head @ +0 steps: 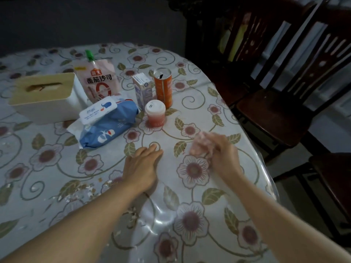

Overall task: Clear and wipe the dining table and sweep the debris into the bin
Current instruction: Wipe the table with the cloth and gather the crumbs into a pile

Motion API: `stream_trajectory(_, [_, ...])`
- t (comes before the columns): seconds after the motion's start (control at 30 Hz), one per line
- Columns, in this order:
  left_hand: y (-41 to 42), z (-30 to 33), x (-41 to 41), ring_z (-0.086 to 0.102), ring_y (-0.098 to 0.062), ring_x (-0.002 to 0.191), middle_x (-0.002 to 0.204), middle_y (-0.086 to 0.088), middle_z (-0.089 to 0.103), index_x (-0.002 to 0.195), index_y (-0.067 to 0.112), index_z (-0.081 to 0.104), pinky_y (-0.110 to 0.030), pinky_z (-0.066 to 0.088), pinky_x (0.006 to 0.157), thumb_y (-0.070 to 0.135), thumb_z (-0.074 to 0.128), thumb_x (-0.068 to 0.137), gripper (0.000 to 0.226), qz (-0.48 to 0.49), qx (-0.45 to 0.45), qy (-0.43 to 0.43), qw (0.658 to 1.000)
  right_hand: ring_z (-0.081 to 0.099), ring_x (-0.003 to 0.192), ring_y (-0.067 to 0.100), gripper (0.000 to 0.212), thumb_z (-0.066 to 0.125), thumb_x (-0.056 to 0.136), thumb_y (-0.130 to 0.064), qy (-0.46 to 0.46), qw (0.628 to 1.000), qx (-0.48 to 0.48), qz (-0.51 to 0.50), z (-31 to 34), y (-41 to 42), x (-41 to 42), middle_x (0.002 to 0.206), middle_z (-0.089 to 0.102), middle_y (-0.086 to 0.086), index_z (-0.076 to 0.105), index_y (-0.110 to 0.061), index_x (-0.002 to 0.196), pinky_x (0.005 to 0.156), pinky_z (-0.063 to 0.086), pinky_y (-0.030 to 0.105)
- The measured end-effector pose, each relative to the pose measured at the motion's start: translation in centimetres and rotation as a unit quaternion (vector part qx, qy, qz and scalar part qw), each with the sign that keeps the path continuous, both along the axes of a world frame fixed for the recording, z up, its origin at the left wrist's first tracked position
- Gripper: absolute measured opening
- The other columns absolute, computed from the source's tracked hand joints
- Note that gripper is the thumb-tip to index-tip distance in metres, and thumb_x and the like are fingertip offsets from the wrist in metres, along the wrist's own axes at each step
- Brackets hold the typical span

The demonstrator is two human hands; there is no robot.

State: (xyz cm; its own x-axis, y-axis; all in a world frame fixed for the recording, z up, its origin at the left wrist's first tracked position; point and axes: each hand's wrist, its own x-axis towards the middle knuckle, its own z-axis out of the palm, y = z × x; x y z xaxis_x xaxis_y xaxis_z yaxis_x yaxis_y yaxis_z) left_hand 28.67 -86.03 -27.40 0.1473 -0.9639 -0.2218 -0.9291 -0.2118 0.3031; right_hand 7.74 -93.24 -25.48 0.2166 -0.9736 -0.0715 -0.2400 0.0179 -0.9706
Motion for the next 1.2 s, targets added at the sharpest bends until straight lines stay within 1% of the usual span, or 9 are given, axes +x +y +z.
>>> stream_trajectory(0.1, [-0.3,-0.9,0.8,0.02,-0.015,0.139,0.155,0.015,0.021,0.143,0.038,0.03,-0.039,0.024,0.114,0.005,0.038,0.084,0.068,-0.007,-0.004,0.011,1.0,0.037,0.133,0.025,0.048,0.039,0.09,0.003,0.3,0.95,-0.088,-0.008,-2.4,-6.0,0.5,0.144,0.042,0.011,0.046,-0.008,0.136,0.107,0.029,0.026])
stream_trajectory(0.2, [-0.2,-1.4,1.3,0.023,-0.015,0.137,0.154,0.017,0.023,0.142,0.039,0.031,-0.036,0.028,0.112,0.003,0.037,0.084,0.068,-0.009,-0.016,0.021,1.0,0.027,0.139,0.026,0.059,0.041,0.087,0.003,0.39,0.902,-0.176,0.061,-4.3,-5.5,2.9,0.151,0.031,0.009,0.034,-0.013,0.143,0.114,0.019,0.033])
stream_trajectory(0.33, [0.0,-1.2,1.1,0.024,-0.017,0.137,0.155,0.014,0.023,0.143,0.038,0.031,-0.041,0.031,0.111,0.007,0.038,0.086,0.065,-0.028,-0.014,0.008,0.999,0.052,0.119,0.013,0.059,0.051,0.083,0.007,0.313,0.906,-0.234,0.162,-5.0,3.2,5.3,0.138,0.049,-0.005,0.049,-0.026,0.133,0.102,0.041,0.028])
stream_trajectory(0.5, [0.0,0.9,0.0,0.037,-0.02,0.133,0.147,0.006,0.041,0.132,0.027,0.048,-0.04,0.032,0.109,0.01,0.038,0.087,0.049,-0.03,0.009,0.0,1.0,0.06,0.11,0.002,0.049,0.05,0.075,0.015,0.172,0.94,-0.163,0.248,-3.0,11.0,3.1,0.121,0.064,-0.003,0.067,-0.01,0.114,0.093,0.046,0.012])
stream_trajectory(0.63, [2.6,1.3,-3.5,0.037,-0.016,0.131,0.139,0.008,0.049,0.127,0.027,0.052,-0.042,0.024,0.106,0.004,0.037,0.085,0.05,-0.076,-0.056,0.021,0.995,0.066,0.091,-0.003,0.028,0.049,0.093,-0.009,0.064,0.992,-0.052,0.091,-0.5,10.7,-2.8,0.111,0.068,-0.004,0.065,-0.02,0.113,0.074,0.052,0.01])
stream_trajectory(0.73, [4.5,0.5,-6.2,0.029,-0.013,0.137,0.148,0.009,0.038,0.138,0.027,0.043,-0.041,0.017,0.112,-0.001,0.037,0.08,0.064,-0.107,-0.061,0.032,0.992,0.055,0.112,0.004,0.041,0.044,0.093,-0.003,0.207,0.975,-0.048,-0.066,-0.6,6.0,-8.3,0.13,0.056,-0.006,0.054,-0.021,0.128,0.092,0.044,0.015])
stream_trajectory(0.9, [5.5,-1.0,-6.9,0.032,-0.016,0.136,0.15,0.008,0.036,0.139,0.024,0.042,-0.041,0.028,0.108,0.003,0.039,0.083,0.061,-0.114,-0.06,0.02,0.992,0.035,0.135,0.014,0.067,0.041,0.083,0.014,0.382,0.919,-0.085,-0.05,-3.2,6.3,-8.2,0.149,0.035,-0.004,0.04,-0.019,0.141,0.108,0.017,0.018])
stream_trajectory(1.1, [5.5,-0.2,-5.9,0.027,-0.016,0.138,0.154,0.009,0.028,0.143,0.027,0.035,-0.04,0.025,0.111,0.011,0.049,0.087,0.06,-0.156,-0.007,0.018,0.988,0.051,0.122,0.016,0.052,0.047,0.073,0.018,0.259,0.946,-0.169,0.094,-3.4,18.6,0.4,0.126,0.061,0.004,0.067,-0.008,0.113,0.106,0.037,0.025])
stream_trajectory(1.2, [6.0,1.4,-6.2,0.039,-0.022,0.132,0.141,0.005,0.048,0.125,0.023,0.054,-0.041,0.031,0.103,0.004,0.044,0.083,0.047,-0.16,0.024,0.026,0.986,0.061,0.101,0.002,0.041,0.042,0.074,-0.003,0.147,0.974,-0.128,0.112,-2.2,23.4,2.4,0.11,0.07,0.01,0.071,-0.003,0.103,0.091,0.037,0.002])
